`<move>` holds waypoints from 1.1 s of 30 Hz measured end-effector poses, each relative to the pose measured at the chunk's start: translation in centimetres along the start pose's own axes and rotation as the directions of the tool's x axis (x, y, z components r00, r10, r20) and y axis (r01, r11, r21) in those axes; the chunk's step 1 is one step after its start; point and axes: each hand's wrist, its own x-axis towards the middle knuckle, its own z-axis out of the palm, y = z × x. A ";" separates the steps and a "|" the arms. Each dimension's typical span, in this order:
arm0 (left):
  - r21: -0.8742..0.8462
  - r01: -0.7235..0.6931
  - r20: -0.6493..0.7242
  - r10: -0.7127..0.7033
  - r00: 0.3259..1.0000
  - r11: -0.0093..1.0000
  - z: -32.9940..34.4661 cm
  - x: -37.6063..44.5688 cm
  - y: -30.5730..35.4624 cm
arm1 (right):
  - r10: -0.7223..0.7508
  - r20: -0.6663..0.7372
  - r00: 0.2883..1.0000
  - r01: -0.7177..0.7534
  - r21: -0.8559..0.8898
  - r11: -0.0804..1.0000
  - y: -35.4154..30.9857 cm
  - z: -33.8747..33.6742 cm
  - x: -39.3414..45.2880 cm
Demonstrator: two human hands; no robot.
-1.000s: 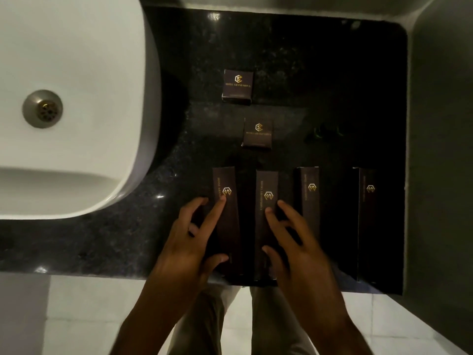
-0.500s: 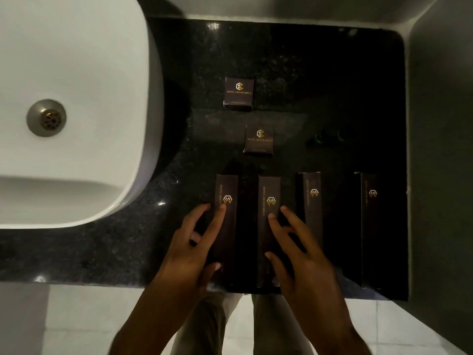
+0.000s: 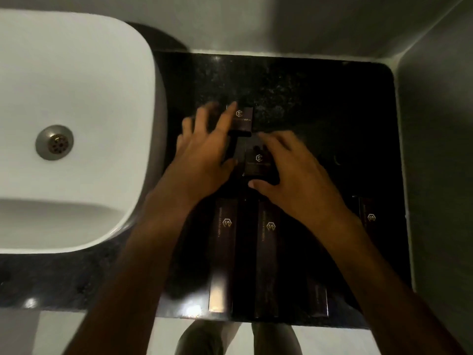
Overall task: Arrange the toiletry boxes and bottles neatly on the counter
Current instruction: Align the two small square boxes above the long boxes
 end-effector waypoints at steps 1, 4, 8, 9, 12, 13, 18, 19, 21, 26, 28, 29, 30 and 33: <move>0.009 0.032 0.079 -0.032 0.996 0.999 0.4 1.9 -0.3 | 0.002 0.043 0.999 -0.001 -0.028 1.000 0.2 0.3 0.8; 0.097 0.035 0.143 -0.048 0.989 0.995 1.9 5.2 -0.6 | -0.008 0.041 0.999 0.011 -0.079 0.997 0.9 1.1 1.6; 0.008 0.045 -0.018 -0.044 0.999 0.999 1.9 5.4 -1.1 | -0.004 -0.026 1.000 0.003 -0.038 0.999 1.5 1.4 1.2; -0.033 0.035 -0.039 -0.036 0.999 0.999 2.0 4.6 -1.4 | 0.003 -0.022 1.000 -0.003 -0.033 0.999 1.5 1.4 0.9; -0.101 0.007 -0.036 -0.011 0.999 0.995 2.5 0.7 -2.2 | 0.005 -0.011 1.000 -0.005 -0.017 1.000 1.6 1.5 0.2; -0.117 0.015 -0.032 -0.019 0.999 0.993 2.7 -0.6 -2.5 | -0.004 -0.013 1.000 0.004 -0.020 1.000 1.6 1.6 0.0; -0.097 -0.001 -0.006 0.000 1.000 0.995 3.0 -2.8 -4.0 | -0.007 -0.045 0.999 0.007 0.002 1.000 1.8 1.8 -0.4; -0.092 -0.007 -0.003 0.007 1.000 0.996 3.0 -2.9 -3.9 | -0.002 -0.052 0.999 0.002 0.004 1.000 1.8 1.8 -0.4; -0.086 -0.014 0.020 0.016 1.000 0.996 3.0 -3.2 -3.4 | 0.008 -0.058 0.998 -0.009 -0.010 1.000 1.7 2.0 -0.5; -0.001 0.018 0.006 -0.018 1.000 1.000 2.9 -2.9 -2.0 | 0.030 -0.055 0.998 -0.033 -0.045 0.998 1.7 2.1 -0.3; 0.003 0.008 -0.011 -0.008 1.000 1.000 2.9 -2.6 -1.9 | 0.027 -0.055 0.998 -0.029 -0.041 0.999 1.7 2.0 -0.2; 0.007 0.002 -0.007 -0.002 1.000 1.000 2.9 -2.4 -2.0 | 0.024 -0.056 0.998 -0.026 -0.035 0.999 1.7 1.9 -0.2; 0.012 -0.006 -0.003 0.006 1.000 1.000 2.9 -2.4 -2.0 | 0.022 -0.059 0.998 -0.023 -0.027 0.999 1.7 1.9 -0.3; 0.024 -0.016 0.002 0.016 1.000 1.000 2.9 -2.1 -2.0 | 0.021 -0.069 0.997 -0.021 -0.004 1.000 1.8 1.9 -0.3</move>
